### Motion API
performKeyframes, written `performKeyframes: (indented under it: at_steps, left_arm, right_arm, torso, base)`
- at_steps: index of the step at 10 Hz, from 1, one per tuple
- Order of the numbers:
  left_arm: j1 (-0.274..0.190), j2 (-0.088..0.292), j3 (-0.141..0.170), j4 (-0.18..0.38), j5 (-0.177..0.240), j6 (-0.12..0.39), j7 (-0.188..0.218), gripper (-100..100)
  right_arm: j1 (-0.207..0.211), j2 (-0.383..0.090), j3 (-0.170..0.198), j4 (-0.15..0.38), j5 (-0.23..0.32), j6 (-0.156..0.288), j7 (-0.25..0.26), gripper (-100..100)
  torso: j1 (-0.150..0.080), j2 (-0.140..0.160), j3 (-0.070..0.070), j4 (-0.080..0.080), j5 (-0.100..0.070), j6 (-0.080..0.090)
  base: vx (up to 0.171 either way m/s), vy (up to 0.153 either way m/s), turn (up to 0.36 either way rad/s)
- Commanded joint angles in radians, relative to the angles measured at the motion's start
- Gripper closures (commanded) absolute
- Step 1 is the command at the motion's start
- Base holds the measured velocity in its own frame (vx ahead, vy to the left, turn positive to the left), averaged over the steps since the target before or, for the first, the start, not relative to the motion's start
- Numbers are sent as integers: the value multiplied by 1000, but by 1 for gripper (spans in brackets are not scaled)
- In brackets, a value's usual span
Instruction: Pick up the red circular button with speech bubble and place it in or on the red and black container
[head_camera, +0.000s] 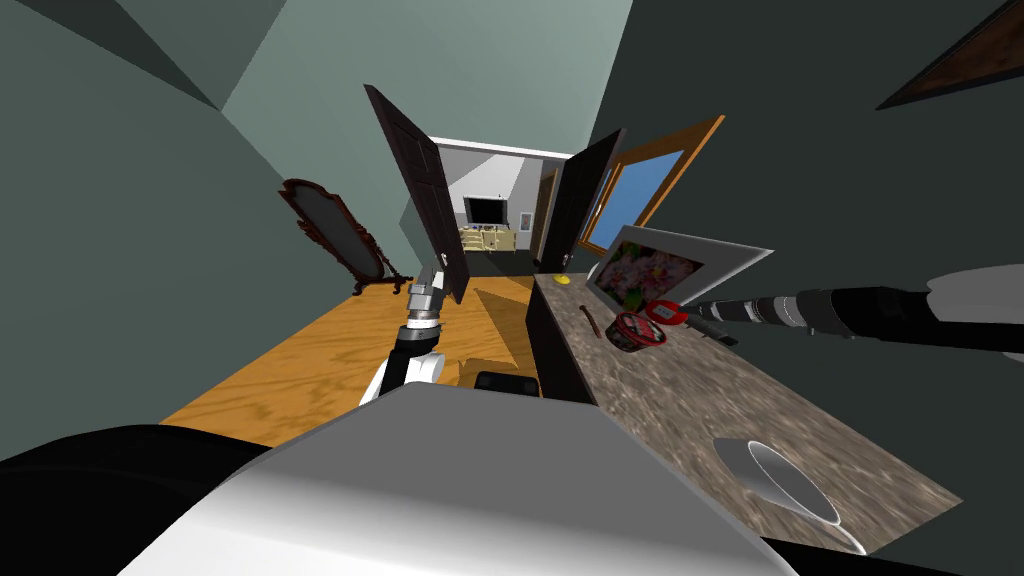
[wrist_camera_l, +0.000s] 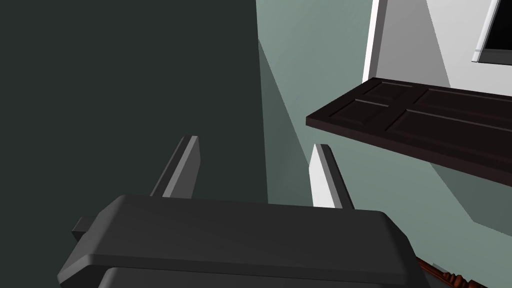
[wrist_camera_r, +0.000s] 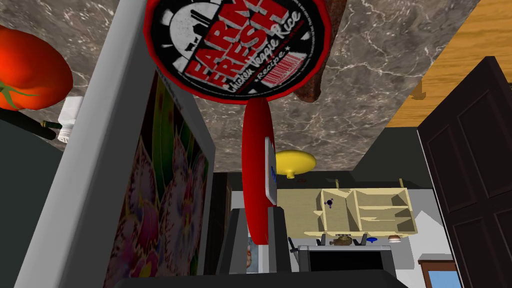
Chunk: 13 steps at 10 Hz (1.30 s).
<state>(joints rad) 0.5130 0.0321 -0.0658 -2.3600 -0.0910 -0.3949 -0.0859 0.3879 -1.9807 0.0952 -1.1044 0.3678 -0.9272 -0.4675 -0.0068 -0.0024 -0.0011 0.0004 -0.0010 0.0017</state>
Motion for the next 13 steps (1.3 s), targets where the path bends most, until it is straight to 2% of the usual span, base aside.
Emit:
performKeyframes:
  at_steps: [1, 3, 4, 6, 7, 8, 9, 13]
  left_arm:
    - [0, 0, 0, 0, 0, 0, 0, 0]
    - [0, 0, 0, 0, 0, 0, 0, 0]
    - [0, 0, 0, 0, 0, 0, 0, 0]
    - [0, 0, 0, 0, 0, 0, 0, 0]
    - [0, 0, 0, 0, 0, 0, 0, 0]
    - [0, 0, 0, 0, 0, 0, 0, 0]
    - [0, 0, 0, 0, 0, 0, 0, 0]
    - [0, 0, 0, 0, 0, 0, 0, 0]
  right_arm:
    - [-27, -24, 50, 7, -36, -1, 4, 100]
    - [-27, -24, 51, 7, -36, -1, 4, 100]
    - [-9, -56, 33, 40, -37, -17, -38, 100]
    - [-4, -64, 28, 48, -36, -21, -50, 100]
    - [8, -79, 18, 65, -35, -26, -72, 100]
    - [3, -69, 22, 61, -36, -27, -56, 100]
    - [4, -70, 20, 63, -36, -28, -59, -100]
    - [4, -70, 21, 63, -36, -27, -59, -100]
  torso:
    - [0, 0, 0, 0, 0, 0]
    - [1, 0, 0, 0, 0, 2]
    - [2, -1, -1, 0, 0, 2]
    - [0, 0, 0, 0, 0, 1]
    - [-1, 0, 0, 0, -1, 2]
    - [0, 0, 0, 0, 0, 2]
    - [1, 0, 0, 0, 0, 2]
    - [3, -1, -1, 0, 0, 2]
  base:
    - [-27, -38, 55]
    - [-4, -7, -17]
    - [-31, -28, 170]
    - [-34, -58, 98]
    - [-33, -37, 38]
    - [-16, -20, 17]
    - [0, 0, 0]
    - [0, 0, 0]
